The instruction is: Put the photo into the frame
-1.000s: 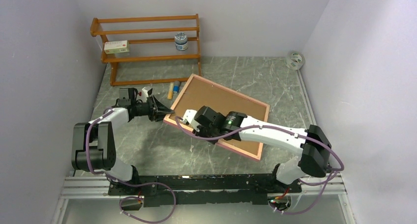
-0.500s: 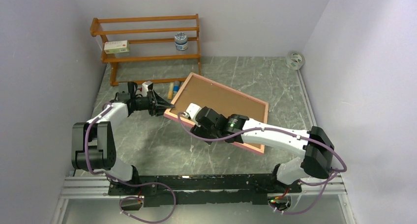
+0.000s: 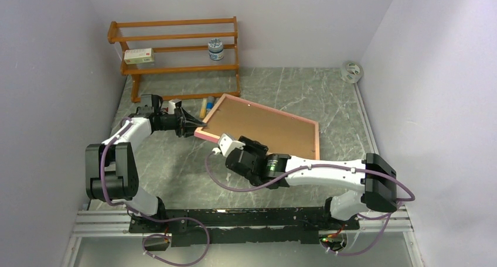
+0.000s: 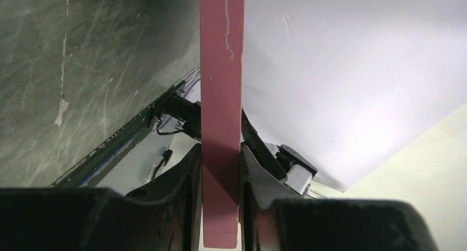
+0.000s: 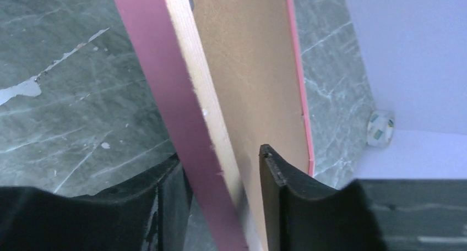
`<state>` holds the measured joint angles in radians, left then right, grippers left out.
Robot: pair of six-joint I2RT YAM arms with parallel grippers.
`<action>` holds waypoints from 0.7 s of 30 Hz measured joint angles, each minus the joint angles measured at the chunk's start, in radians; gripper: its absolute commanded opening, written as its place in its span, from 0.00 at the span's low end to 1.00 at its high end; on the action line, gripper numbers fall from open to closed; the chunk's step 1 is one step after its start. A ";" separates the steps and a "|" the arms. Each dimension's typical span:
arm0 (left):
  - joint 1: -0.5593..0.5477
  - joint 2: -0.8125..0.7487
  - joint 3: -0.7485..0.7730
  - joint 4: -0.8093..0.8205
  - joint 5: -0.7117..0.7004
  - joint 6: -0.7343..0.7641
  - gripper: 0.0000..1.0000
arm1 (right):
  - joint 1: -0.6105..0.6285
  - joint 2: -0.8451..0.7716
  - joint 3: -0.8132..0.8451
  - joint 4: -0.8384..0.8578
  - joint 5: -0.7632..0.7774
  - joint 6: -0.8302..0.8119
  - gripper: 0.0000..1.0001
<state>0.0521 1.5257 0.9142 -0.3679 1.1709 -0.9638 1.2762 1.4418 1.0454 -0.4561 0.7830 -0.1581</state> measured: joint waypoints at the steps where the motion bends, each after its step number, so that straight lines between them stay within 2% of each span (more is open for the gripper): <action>1: 0.003 0.004 0.005 -0.013 0.003 -0.010 0.02 | 0.010 0.000 -0.002 0.009 0.028 -0.016 0.38; 4: 0.007 0.012 0.019 -0.048 0.004 -0.027 0.03 | 0.027 0.000 -0.006 0.029 0.085 -0.068 0.24; 7: 0.007 0.012 0.034 -0.061 0.011 -0.028 0.20 | 0.037 0.000 -0.007 0.034 0.102 -0.111 0.13; 10: 0.010 0.012 0.040 -0.068 0.014 -0.037 0.41 | 0.036 0.000 0.004 0.030 0.105 -0.134 0.09; 15: 0.032 0.012 0.100 -0.106 0.018 0.000 0.71 | 0.028 0.000 0.091 -0.057 0.073 -0.163 0.04; 17: 0.044 0.013 0.144 -0.126 0.016 0.029 0.79 | 0.024 0.000 0.141 -0.104 0.056 -0.170 0.03; 21: 0.078 0.032 0.248 -0.206 -0.019 0.118 0.89 | 0.005 0.000 0.246 -0.196 -0.005 -0.156 0.01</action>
<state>0.1303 1.5574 1.1618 -0.5739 1.1515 -0.8459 1.2808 1.4422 1.2919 -0.6525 0.7780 -0.3141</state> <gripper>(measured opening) 0.829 0.336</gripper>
